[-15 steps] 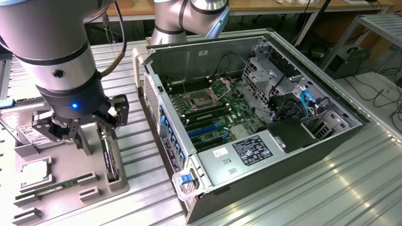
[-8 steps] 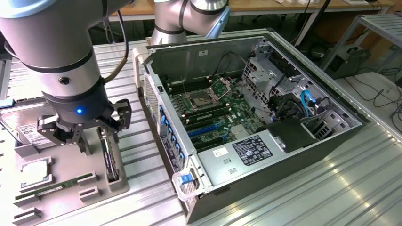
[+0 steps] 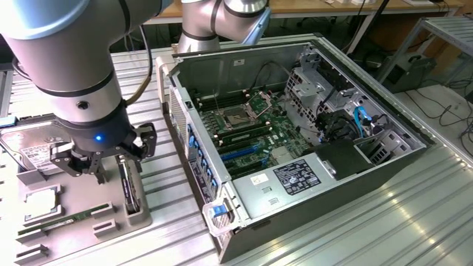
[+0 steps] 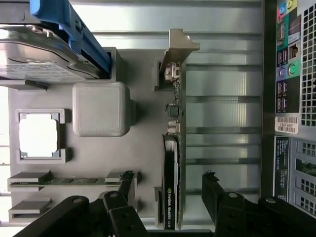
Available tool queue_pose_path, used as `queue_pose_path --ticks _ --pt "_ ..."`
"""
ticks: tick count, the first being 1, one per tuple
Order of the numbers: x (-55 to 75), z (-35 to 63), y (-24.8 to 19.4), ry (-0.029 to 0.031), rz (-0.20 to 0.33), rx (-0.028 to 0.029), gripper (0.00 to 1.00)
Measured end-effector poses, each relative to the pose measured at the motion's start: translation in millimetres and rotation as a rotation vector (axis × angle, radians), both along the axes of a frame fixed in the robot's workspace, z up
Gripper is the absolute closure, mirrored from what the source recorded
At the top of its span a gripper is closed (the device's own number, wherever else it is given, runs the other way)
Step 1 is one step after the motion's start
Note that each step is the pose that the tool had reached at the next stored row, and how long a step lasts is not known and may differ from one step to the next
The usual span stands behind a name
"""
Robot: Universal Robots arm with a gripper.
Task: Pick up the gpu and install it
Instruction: 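Pick up the gpu and move the gpu toward the slot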
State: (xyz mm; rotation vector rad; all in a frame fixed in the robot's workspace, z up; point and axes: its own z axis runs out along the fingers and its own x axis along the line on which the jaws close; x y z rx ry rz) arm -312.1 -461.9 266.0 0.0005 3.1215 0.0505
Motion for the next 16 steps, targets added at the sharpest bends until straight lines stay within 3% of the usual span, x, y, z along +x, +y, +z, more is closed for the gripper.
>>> queue_pose_path --ticks 3,6,12,16 --pt "0.4 -5.0 4.4 0.0000 0.001 -0.0055 0.34" --pt "0.4 -14.0 8.1 0.0000 0.015 -0.0147 0.34" --pt "0.4 -28.1 15.6 -0.0001 0.027 -0.0196 0.34" --pt "0.5 -36.8 16.2 -0.0002 0.033 -0.0202 0.34"
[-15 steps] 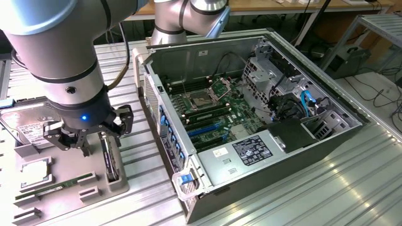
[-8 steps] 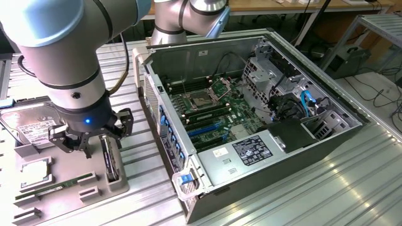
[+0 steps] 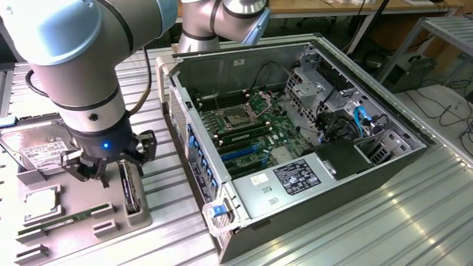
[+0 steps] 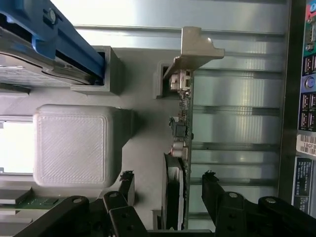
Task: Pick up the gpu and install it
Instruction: 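Pick up the gpu and move the gpu toward the slot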
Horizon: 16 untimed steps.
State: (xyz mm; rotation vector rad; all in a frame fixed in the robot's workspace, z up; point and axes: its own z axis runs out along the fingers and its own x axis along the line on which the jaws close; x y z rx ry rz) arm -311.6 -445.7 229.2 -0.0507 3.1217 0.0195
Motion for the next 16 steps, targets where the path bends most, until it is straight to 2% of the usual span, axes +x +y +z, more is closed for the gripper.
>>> queue_pose_path --ticks 7,16 --pt "-0.1 -8.7 -0.7 -0.0011 -0.006 -0.0001 0.34" --pt "-0.1 -7.0 -0.7 -0.0011 -0.026 -0.0001 0.35"
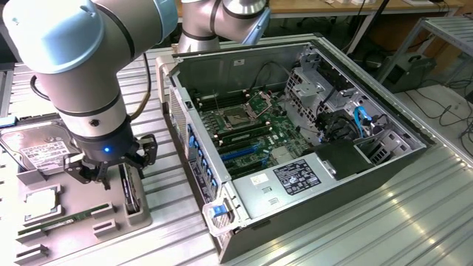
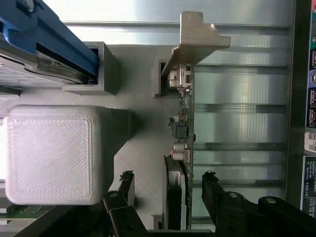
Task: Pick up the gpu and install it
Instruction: 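Pick up the gpu and move the gpu toward the slot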
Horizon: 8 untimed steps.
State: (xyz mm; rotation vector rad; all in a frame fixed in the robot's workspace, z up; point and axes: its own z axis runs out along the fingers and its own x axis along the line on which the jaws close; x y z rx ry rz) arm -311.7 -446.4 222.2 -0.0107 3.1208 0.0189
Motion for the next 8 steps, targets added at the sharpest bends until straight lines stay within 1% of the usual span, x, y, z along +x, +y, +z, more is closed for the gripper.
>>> queue_pose_path --ticks 2,3,7,8 --pt "0.0 1.4 0.0 -0.0002 0.000 0.0002 0.35" --pt "0.0 1.3 0.0 -0.0003 0.000 0.0002 0.42" --pt "-0.1 2.3 -0.1 0.0001 0.000 0.0000 0.44" --pt "-0.1 2.3 -0.2 0.0001 0.000 0.0000 0.50"
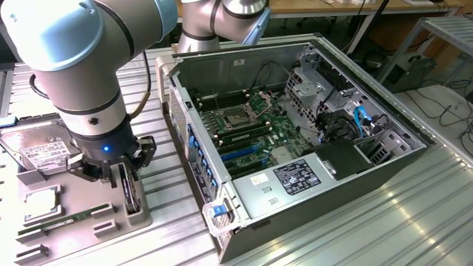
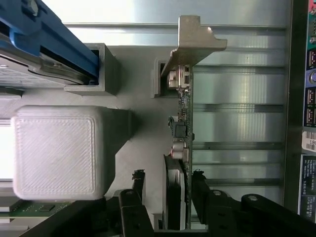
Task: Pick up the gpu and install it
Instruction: 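Pick up the gpu and move the gpu toward the slot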
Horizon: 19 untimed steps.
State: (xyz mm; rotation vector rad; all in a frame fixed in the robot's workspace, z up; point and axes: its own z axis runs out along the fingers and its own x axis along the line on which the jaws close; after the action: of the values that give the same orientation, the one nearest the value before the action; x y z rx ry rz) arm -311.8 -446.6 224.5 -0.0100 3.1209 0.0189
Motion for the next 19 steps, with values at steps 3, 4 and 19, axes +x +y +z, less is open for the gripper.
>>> queue_pose_path --ticks 3,4,19 --pt "0.1 0.0 -1.4 0.0000 0.000 0.0000 0.59" --pt "0.1 0.0 -1.9 -0.0001 0.000 0.0000 0.59" --pt "0.1 8.9 -2.1 0.0000 0.000 0.0000 0.72"
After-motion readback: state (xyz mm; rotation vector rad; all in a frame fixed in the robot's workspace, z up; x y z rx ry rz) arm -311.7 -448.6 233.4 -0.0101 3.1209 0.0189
